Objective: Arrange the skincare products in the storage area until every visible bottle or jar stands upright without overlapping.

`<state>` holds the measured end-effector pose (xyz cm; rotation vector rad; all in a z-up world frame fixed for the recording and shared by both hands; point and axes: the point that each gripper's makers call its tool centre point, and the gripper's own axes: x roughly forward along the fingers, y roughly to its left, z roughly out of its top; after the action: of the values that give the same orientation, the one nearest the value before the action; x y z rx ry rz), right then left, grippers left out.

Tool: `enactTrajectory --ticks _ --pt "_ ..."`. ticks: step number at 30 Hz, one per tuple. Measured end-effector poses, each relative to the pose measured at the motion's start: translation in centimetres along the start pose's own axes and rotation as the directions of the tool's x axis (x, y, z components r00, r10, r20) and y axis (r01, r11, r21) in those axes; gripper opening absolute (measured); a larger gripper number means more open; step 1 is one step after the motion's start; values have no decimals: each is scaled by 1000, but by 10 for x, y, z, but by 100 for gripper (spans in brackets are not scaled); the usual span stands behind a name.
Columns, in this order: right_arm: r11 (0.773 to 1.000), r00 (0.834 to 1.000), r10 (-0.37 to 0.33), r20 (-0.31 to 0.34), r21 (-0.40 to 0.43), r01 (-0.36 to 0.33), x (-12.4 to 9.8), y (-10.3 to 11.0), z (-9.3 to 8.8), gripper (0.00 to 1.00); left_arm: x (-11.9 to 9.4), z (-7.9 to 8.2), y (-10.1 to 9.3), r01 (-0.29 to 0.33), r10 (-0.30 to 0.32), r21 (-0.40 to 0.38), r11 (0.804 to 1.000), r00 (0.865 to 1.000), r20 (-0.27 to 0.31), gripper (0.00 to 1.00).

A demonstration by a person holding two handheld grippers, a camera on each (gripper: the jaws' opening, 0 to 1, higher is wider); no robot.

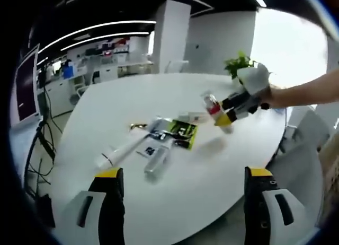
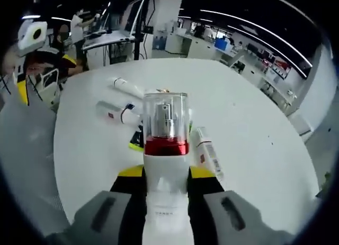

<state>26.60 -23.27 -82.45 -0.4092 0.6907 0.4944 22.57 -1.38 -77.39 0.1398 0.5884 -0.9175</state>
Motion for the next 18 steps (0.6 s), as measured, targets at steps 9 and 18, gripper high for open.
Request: enactTrajectory --ticks 9,18 --pt "992 994 -81 75 106 72 -33 7 -2 28 12 19 -31 70 -71 35 997 997 16 92" --pt "977 979 -134 156 184 104 -62 24 7 28 24 43 -66 151 -151 11 989 987 59 91"
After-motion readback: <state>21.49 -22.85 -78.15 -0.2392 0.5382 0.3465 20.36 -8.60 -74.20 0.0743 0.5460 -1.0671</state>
